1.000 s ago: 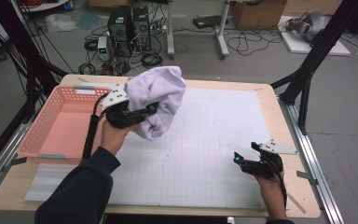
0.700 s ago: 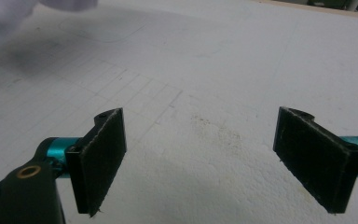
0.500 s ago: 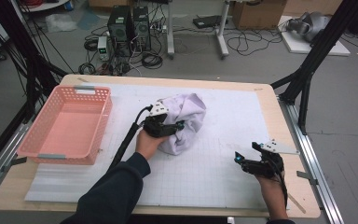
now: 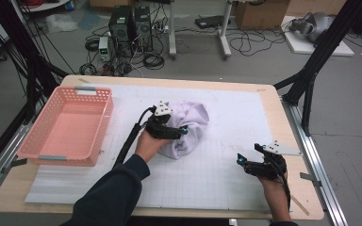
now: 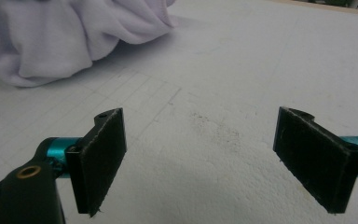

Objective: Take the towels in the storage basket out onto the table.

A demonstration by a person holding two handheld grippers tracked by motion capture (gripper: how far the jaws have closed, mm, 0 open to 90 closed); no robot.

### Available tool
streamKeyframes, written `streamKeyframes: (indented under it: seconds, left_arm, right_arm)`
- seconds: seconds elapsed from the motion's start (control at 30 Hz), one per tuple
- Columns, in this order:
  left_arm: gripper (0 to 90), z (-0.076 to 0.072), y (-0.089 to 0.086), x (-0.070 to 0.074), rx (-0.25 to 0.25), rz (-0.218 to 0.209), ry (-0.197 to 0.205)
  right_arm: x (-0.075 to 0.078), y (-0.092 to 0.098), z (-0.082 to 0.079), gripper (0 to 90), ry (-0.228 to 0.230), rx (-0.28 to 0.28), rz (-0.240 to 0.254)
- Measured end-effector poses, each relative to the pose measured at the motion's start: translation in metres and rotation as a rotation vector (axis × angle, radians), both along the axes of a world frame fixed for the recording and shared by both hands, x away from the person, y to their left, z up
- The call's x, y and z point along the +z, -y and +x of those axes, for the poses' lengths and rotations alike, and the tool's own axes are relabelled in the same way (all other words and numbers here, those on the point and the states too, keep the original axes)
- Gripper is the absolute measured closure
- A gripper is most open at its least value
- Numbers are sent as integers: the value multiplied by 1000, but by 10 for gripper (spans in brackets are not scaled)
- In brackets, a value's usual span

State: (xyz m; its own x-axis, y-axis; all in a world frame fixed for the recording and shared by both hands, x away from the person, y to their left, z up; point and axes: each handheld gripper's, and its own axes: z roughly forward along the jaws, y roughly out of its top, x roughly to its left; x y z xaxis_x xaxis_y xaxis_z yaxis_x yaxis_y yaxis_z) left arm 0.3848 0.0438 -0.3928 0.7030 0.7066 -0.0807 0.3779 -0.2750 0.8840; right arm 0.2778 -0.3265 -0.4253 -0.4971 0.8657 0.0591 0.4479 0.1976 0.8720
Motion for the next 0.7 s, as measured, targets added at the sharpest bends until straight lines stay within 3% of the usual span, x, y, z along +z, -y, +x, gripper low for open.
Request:
streamKeyframes:
  seconds: [0.07,0.13,0.2,0.37,0.7]
  left_arm:
    - [237,-5,-8,9,-12,-8,7]
    - [237,-12,-16,15,-10,-45,35]
    - [237,-21,-25,17,6,-82,69]
    - [237,-37,-52,17,42,-130,96]
    - [238,-63,-90,3,66,-89,118]
  right_arm:
    - [0,0,0,158,2,-1,-1]
    - [0,-1,0,158,3,2,-6]
    - [0,-1,0,158,2,3,-8]
    - [-1,-2,1,158,1,6,-10]
    - [-1,-3,2,158,-6,0,-10]
